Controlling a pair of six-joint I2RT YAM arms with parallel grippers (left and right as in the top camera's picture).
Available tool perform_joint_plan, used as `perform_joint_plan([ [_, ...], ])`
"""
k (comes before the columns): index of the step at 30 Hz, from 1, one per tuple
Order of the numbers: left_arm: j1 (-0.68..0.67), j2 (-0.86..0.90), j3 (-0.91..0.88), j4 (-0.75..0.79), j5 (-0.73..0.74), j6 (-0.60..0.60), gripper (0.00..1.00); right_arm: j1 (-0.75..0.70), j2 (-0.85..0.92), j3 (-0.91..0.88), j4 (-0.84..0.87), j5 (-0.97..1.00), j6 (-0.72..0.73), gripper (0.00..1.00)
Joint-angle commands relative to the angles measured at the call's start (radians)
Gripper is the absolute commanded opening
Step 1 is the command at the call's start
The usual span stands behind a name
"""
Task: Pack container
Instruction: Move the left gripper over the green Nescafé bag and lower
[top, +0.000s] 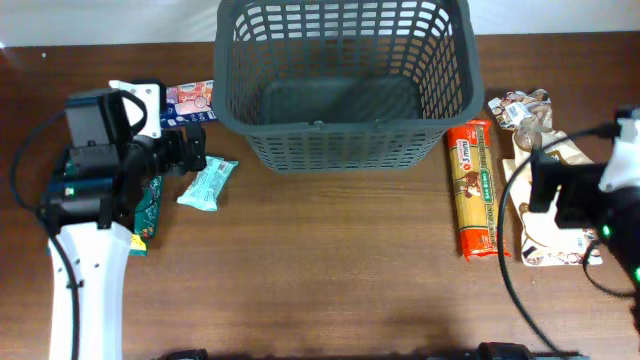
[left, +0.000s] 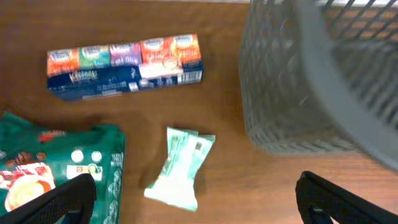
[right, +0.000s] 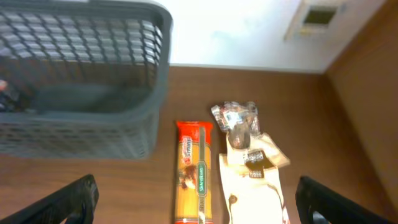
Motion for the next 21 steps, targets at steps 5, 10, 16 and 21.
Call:
perform_joint_plan([
  [5, 0.031, -0.003, 0.023, -0.016, -0.120, 0.016, 0.99, -0.151, 0.229, 0.004, -0.049, 0.019, 0.057, 1.00],
  [10, 0.069, -0.004, 0.023, -0.037, -0.129, 0.016, 0.99, -0.340, 0.360, 0.004, -0.088, -0.116, 0.056, 0.99],
  [16, 0.097, -0.008, 0.023, -0.035, -0.172, 0.019, 0.99, -0.500, 0.446, 0.004, -0.127, -0.151, 0.056, 0.99],
  [21, 0.101, -0.008, 0.023, -0.033, -0.213, 0.020, 0.99, -0.557, 0.451, 0.004, -0.123, -0.163, 0.057, 0.99],
])
